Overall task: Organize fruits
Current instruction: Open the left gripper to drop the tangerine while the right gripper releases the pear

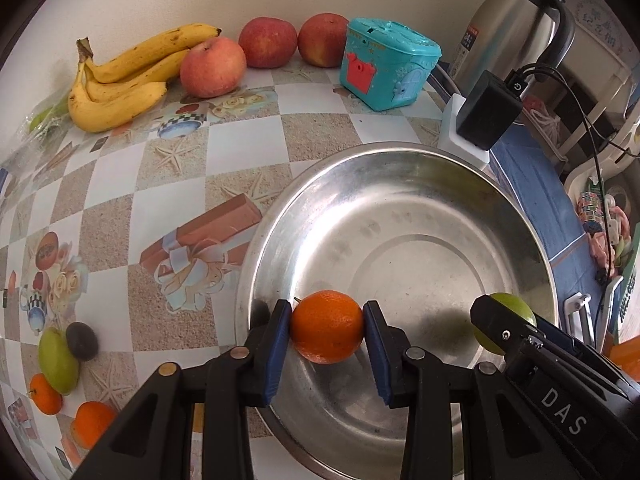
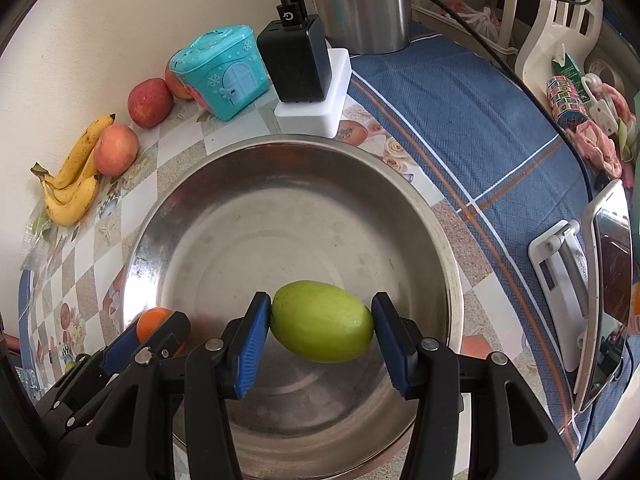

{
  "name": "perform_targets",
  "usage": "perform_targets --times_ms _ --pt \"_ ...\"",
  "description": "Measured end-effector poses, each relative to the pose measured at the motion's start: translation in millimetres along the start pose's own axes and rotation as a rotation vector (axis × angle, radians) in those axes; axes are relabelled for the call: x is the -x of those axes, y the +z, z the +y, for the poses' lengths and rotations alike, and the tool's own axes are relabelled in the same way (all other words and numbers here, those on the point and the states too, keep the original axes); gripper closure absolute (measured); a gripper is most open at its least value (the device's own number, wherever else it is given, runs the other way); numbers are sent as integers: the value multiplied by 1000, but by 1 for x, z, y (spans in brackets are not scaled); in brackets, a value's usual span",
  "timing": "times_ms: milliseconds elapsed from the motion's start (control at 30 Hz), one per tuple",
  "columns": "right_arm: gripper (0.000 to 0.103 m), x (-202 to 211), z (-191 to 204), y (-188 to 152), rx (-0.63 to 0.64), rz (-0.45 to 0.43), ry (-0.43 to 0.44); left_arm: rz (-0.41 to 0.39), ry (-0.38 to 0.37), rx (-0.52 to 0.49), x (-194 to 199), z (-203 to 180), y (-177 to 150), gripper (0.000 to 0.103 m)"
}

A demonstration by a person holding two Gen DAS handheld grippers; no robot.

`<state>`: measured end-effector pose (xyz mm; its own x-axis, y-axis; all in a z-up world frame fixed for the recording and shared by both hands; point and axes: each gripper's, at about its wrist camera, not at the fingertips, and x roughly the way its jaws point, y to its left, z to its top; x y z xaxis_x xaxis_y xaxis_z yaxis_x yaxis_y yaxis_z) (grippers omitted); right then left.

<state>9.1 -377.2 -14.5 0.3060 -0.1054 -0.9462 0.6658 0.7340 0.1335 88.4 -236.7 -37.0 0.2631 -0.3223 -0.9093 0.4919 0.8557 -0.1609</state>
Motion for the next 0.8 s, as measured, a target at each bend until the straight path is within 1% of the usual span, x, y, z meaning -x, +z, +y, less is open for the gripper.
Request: perform_targets --times_ms 133,167,233,333,433,567,800 --pt "49 0 1 -1 3 2 -6 2 -6 8 2 2 0 62" --pt "49 0 1 -1 5 2 -7 3 -7 10 3 3 0 59" --pt "49 0 1 -1 7 3 -9 1 -6 14 5 4 1 56" --pt "49 0 1 -1 5 6 -5 0 -12 15 8 4 2 55" --pt "49 2 0 -1 8 3 -6 -2 -17 22 13 5 2 55" --pt "47 11 1 0 19 -27 1 -15 -19 35 23 9 5 55" --pt "46 22 6 -1 29 -54 27 -32 3 81 40 26 8 55"
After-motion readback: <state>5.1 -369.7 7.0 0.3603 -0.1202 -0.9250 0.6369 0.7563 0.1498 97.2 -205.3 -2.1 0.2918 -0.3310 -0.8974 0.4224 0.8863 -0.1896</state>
